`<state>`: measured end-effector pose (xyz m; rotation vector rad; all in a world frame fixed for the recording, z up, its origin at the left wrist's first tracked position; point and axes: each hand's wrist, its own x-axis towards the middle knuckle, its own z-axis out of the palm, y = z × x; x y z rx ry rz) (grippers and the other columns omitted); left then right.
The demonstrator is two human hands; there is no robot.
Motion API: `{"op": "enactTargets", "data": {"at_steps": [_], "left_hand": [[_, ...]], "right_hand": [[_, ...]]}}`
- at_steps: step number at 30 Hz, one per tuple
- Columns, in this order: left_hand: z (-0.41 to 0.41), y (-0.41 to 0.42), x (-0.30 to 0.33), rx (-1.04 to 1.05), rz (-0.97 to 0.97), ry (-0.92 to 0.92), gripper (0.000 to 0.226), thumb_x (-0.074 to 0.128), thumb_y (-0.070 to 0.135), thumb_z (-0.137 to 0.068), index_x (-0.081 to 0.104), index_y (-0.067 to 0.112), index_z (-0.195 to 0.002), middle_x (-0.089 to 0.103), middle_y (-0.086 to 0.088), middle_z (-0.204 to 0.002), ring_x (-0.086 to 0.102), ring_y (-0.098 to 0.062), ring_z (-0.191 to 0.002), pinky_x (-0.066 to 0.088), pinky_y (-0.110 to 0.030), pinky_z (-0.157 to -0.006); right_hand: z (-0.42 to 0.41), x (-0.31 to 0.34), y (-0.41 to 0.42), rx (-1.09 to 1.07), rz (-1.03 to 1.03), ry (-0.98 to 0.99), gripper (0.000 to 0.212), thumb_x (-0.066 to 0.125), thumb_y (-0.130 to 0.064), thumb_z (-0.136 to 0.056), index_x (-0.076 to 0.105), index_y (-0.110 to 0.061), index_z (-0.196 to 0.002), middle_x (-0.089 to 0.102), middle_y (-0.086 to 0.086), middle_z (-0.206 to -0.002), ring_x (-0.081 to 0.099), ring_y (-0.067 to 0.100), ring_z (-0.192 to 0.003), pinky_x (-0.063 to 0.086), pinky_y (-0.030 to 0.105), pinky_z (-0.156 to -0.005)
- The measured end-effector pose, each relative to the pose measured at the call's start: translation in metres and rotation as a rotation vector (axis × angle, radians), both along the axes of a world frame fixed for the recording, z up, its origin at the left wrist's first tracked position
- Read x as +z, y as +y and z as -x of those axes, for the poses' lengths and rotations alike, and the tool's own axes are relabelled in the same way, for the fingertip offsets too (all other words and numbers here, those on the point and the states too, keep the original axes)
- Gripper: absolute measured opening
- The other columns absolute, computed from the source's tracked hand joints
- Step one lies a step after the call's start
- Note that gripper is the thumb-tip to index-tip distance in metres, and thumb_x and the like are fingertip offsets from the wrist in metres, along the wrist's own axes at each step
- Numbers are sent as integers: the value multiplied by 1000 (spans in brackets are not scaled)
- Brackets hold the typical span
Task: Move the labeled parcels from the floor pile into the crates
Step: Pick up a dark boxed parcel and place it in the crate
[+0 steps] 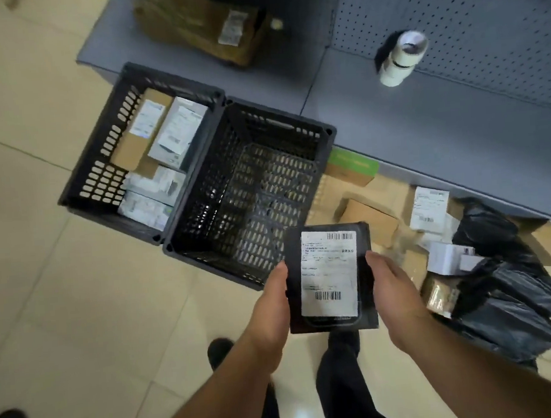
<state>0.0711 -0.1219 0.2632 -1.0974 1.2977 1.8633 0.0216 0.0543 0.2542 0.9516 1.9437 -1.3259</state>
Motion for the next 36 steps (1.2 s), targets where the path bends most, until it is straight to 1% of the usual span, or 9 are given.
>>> {"op": "enactTargets", "data": {"at_steps": [4,10,13,15,20,24,27,31,36], "left_hand": [[-20,-58,0,99,-3,-6,44,30,58,-106,74,56,-104,75,24,-108,70,8,-92,47,-23,-82],[-52,-154,3,242,54,-25,40,31,60,-104,71,59,-108,71,34,-109,60,2,-117,36,-36,-111],[-59,-201,10,270,44,-20,41,30,59,-105,69,67,-97,71,34,-105,59,0,-116,39,-35,-104],[-61,-232,13,315,34,-24,42,31,58,-105,71,65,-96,72,32,-105,61,-2,-115,42,-34,-100],[-58,-300,13,458,35,-41,37,39,52,-105,76,52,-101,74,27,-108,60,-5,-121,45,-35,-103],[-47,-335,4,553,35,-71,38,42,50,-105,77,44,-94,75,28,-96,64,-3,-113,43,-37,-107],[-32,-354,-2,568,-2,-107,50,37,51,-106,78,53,-77,75,30,-85,71,10,-83,42,-32,-100],[-2,-380,-13,636,0,-117,34,39,51,-105,71,40,-107,76,22,-108,63,-7,-119,40,-41,-115],[48,-402,-29,663,3,-135,29,39,50,-106,67,42,-108,76,25,-98,63,-8,-115,50,-35,-97]], "right_hand": [[4,-5,-68,104,-4,-64,48,35,-60,-96,62,-35,-126,65,-4,-128,59,25,-117,43,51,-108],[0,6,-180,230,-37,-62,61,35,-67,-85,63,-34,-127,67,-4,-127,62,26,-116,44,50,-108],[-2,14,-234,283,-42,-16,52,34,-65,-83,69,-32,-103,72,-4,-106,68,22,-95,53,44,-93],[-2,17,-267,329,-53,3,51,33,-65,-84,68,-32,-100,70,1,-112,67,22,-96,50,40,-82],[15,16,-340,455,-83,60,59,37,-59,-93,52,-33,-143,52,2,-147,51,26,-130,40,48,-112],[36,8,-381,611,-130,89,52,37,-52,-100,60,-18,-131,56,10,-139,58,23,-106,44,41,-91],[60,4,-406,680,-78,138,55,39,-48,-100,63,-3,-121,64,24,-124,60,40,-113,48,47,-97],[100,-6,-442,762,-57,142,57,36,-51,-99,62,-10,-128,63,18,-130,57,36,-121,45,45,-102],[158,-25,-482,894,-123,38,55,29,-58,-101,56,-29,-140,53,0,-146,47,25,-133,36,48,-112]]}}
